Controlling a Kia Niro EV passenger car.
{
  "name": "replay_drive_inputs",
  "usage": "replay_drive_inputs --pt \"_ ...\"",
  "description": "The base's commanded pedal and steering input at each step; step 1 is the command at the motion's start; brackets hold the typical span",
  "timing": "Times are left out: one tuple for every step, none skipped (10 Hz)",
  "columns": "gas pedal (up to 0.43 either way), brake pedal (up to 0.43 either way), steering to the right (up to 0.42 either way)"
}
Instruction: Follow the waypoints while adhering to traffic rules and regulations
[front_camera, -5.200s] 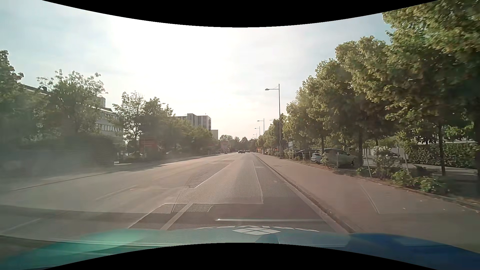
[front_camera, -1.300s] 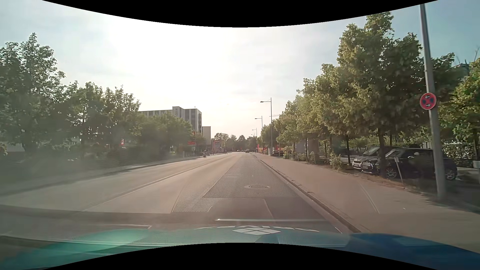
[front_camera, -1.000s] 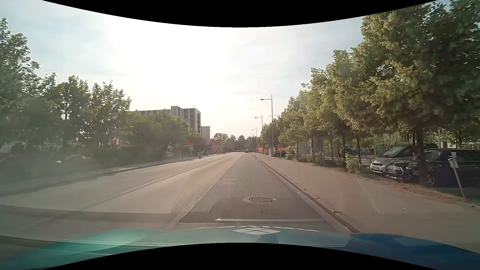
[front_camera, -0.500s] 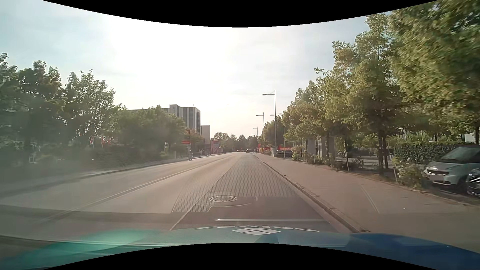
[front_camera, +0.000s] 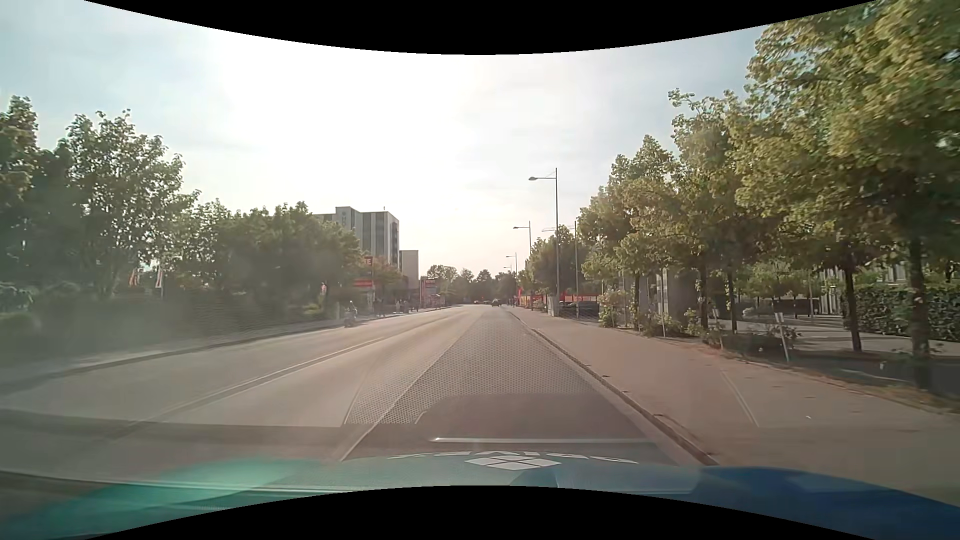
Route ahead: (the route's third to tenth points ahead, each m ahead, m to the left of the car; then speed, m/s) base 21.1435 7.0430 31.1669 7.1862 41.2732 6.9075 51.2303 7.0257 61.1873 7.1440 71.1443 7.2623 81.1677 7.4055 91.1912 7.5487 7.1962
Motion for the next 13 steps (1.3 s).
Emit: replay_drive_inputs --pt "0.157 0.0 -0.005" --pt "0.157 0.0 -0.005" --pt "0.157 0.0 -0.003" --pt "0.157 0.0 -0.003" --pt "0.157 0.0 -0.003" --pt "0.157 0.0 -0.001" --pt "0.157 0.0 -0.001" --pt "0.157 0.0 -0.001" --pt "0.157 0.0 -0.004" --pt "0.157 0.0 -0.004" --pt "0.157 0.0 -0.003" --pt "0.157 0.0 -0.003" --pt "0.157 0.0 -0.003"
